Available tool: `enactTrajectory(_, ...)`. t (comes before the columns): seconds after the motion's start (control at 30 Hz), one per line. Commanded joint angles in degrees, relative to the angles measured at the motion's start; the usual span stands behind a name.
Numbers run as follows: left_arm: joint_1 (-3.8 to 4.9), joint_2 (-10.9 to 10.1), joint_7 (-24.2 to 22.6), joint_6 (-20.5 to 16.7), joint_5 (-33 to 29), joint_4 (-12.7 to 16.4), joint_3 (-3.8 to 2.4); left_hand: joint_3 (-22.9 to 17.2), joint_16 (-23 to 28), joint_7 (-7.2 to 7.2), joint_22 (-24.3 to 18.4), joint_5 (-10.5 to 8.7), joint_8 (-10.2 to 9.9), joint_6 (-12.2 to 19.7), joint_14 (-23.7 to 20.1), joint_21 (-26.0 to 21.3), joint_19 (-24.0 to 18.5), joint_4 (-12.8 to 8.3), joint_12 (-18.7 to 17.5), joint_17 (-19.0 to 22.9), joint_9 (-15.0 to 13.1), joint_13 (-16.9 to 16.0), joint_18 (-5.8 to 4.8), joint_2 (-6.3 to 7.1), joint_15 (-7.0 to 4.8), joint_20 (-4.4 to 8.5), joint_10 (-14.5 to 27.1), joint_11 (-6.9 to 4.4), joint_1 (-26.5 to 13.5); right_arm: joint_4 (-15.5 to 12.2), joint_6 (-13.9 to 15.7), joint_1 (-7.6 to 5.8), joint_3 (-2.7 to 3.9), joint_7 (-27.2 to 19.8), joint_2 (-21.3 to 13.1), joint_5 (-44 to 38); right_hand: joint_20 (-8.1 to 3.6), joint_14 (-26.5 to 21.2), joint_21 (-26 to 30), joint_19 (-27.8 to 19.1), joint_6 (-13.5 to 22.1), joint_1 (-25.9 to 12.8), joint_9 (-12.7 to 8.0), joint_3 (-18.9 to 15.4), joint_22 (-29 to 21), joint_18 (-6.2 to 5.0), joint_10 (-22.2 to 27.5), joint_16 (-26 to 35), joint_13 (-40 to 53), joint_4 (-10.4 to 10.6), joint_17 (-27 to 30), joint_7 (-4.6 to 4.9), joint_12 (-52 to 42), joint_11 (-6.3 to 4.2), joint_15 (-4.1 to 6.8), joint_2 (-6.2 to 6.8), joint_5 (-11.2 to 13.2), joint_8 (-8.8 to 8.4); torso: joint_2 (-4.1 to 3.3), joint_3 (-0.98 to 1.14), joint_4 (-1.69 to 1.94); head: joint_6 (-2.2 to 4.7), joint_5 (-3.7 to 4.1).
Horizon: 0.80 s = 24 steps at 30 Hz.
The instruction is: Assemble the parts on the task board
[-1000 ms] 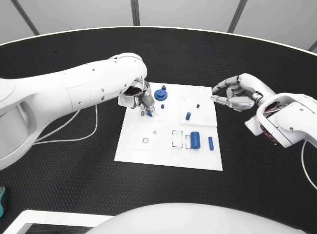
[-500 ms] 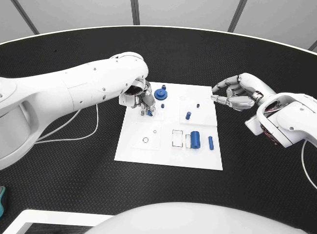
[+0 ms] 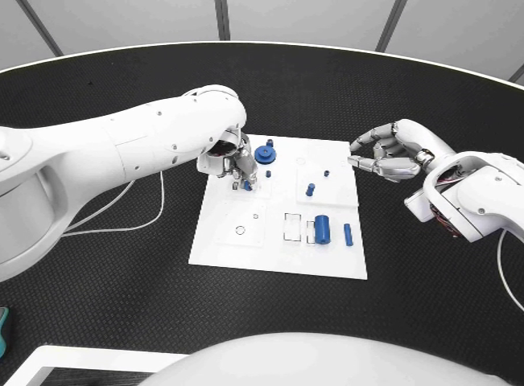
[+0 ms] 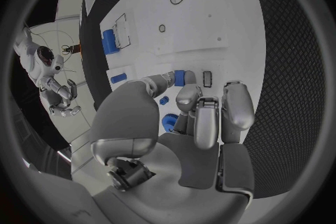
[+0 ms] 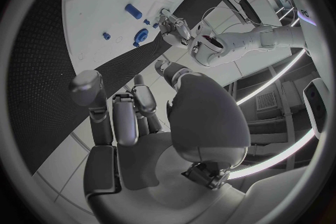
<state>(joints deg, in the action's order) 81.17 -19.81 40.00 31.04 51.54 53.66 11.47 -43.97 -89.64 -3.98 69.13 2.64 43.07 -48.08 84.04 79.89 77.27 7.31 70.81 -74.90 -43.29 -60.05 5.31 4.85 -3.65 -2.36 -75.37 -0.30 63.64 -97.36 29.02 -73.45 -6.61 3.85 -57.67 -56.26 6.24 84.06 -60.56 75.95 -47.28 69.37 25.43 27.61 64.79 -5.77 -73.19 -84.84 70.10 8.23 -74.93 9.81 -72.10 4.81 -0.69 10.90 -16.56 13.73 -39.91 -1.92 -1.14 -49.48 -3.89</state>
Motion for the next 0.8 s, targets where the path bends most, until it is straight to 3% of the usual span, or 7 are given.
enactTrajectory(0.03, -0.02, 0.18, 3.71, -0.05, 0.06, -0.19, 0.01, -3.8, -0.24, 0.43, 0.06, 0.18, -0.12, -0.49, 5.89, 0.17, 0.49, -4.06, 0.07, -14.86, -0.11, 0.1, -0.85, -0.55, -0.17, 0.11, -0.03, -0.3, 0.01, -0.02, 0.01, 0.0, 0.0, 0.0, -0.01, 0.0, -0.15, 3.44, 0.4, 0.02, 0.38, 0.0, -0.07, -0.05, -0.03, -0.86, 0.1, 0.11, 0.0, 0.34, -5.28, -0.07, 0.23, -0.1, 0.45, -0.06, -0.3, 0.2, 0.01, -0.01, -0.02, 0.0, 0.01)
enactTrajectory(0.23, -0.06, 0.51, 3.7, -0.48, 0.28, -0.82, 0.01, -3.33, -0.21, 0.49, 0.04, 0.15, -0.02, -0.45, 5.87, 0.13, 0.48, -3.66, 0.08, -14.81, -0.2, 0.12, -0.85, -1.37, -0.23, 0.2, -0.02, -0.35, -0.6, -0.07, 0.01, 0.0, 0.0, 0.02, -0.05, 0.0, -0.15, 3.44, 0.4, 0.02, 0.38, 0.0, -0.07, -0.05, -0.03, -0.86, 0.1, 0.11, 0.0, 0.34, -5.28, -0.07, 0.23, -0.1, 0.45, -0.06, -0.3, 0.2, 0.0, -0.01, -0.02, -0.04, 0.08)
enactTrajectory(0.8, -0.35, 1.71, 3.73, -1.03, 1.2, -2.55, 0.02, -3.2, -0.14, 0.5, 0.05, 0.13, 0.01, -0.41, 5.83, 0.14, 0.49, -3.63, 0.11, -14.67, -0.23, 0.09, -0.85, -1.48, -0.24, 0.23, -0.04, -0.36, -0.72, -0.11, -0.07, 0.0, 0.0, 0.06, -0.04, -0.01, -0.15, 3.44, 0.4, 0.02, 0.38, 0.0, -0.07, -0.05, -0.03, -0.86, 0.1, 0.11, 0.0, 0.34, -5.28, -0.07, 0.23, -0.1, 0.45, -0.06, -0.3, 0.2, 0.07, 0.0, -0.03, -0.11, 0.17)
